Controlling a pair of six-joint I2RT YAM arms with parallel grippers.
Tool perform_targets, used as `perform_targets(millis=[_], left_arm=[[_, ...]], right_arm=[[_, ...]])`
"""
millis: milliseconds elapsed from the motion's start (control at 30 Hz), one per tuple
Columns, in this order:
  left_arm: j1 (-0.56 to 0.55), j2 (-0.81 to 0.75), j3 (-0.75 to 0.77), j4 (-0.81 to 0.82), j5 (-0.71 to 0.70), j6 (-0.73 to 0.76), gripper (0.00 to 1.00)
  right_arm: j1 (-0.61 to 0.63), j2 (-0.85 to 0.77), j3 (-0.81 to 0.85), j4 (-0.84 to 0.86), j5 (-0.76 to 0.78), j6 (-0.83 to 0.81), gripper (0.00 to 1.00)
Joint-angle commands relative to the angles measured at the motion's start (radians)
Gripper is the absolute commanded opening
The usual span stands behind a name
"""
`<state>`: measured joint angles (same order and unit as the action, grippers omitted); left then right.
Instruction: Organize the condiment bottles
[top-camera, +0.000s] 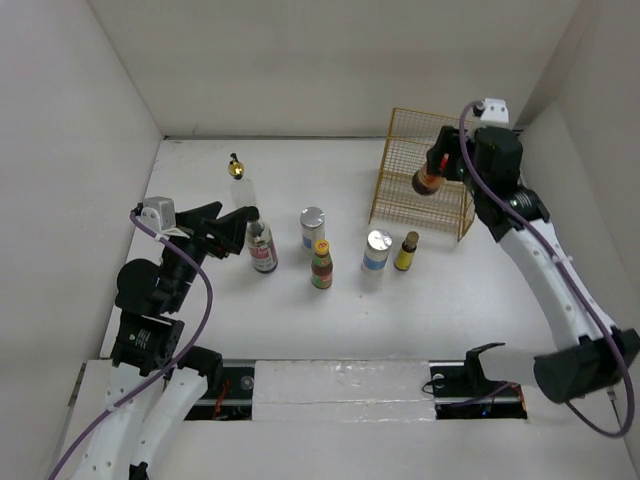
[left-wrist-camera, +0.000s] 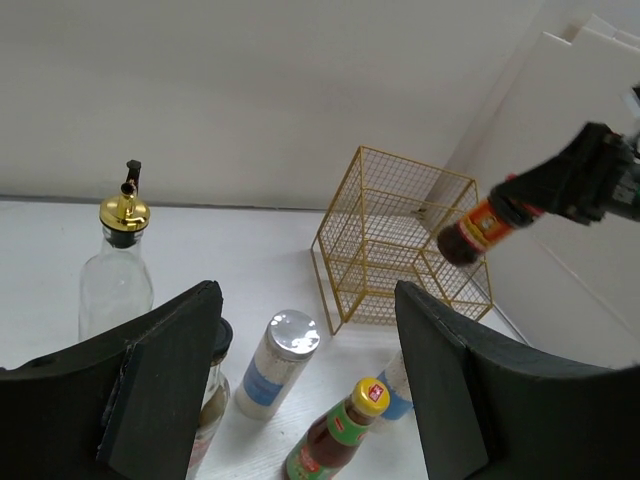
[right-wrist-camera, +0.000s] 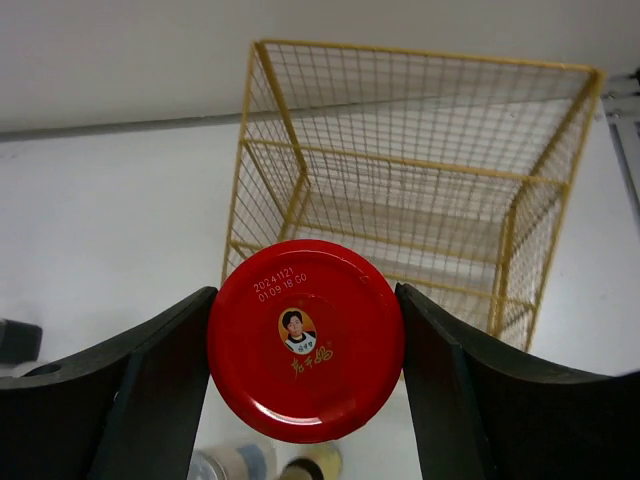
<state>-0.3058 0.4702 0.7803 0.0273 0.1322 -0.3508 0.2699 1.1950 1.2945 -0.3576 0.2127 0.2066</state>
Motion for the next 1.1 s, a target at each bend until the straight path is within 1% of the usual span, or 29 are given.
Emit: perform_targets(millis=[0,67,100,233,333,500,633,800,1067], left_arm=[[0.002,0.004,0.000,0.063,0.026,-0.010,0.65],[0.002,0.004,0.000,0.063,0.026,-0.010,0.65],[0.002,0.004,0.000,0.063,0.026,-0.010,0.65],[0.002,0.004,0.000,0.063,0.035,-0.010,0.65],[0.002,0.004,0.000,0.063,0.035,-0.010,0.65],[0.002,-0.005,0.000,0.063,0.026,-0.010,0.65],[0.002,-0.005,0.000,0.063,0.026,-0.010,0.65],[0.002,0.004,0.000,0.063,0.026,-0.010,0.65],[0.002,0.004,0.000,0.063,0.026,-0.010,0.65]], right_arm=[[0.009,0.150,0.206,0.215,-0.078,-0.055,0.52],[0.009,0.221,0.282,0.215,-0.102,-0.069,0.52],[0.009,0.283,0.346,0.215,-0.113,-0.082,0.52],[0.009,0.408,0.489,0.187,-0.145,-0.105,0.52],[0.009,0.451,0.555,0.178,-0.156,-0.118,0.51],[0.009,0.515,0.611,0.157,-0.145,-0.141,0.51],[0.000,0.526,0.600,0.157,-0.136,-0.141,0.51],[-0.009,0.535,0.523,0.157,-0.136,-0.141,0.51],[-0.018,0.557,0.474,0.175,-0.136,-0.150,0.51]])
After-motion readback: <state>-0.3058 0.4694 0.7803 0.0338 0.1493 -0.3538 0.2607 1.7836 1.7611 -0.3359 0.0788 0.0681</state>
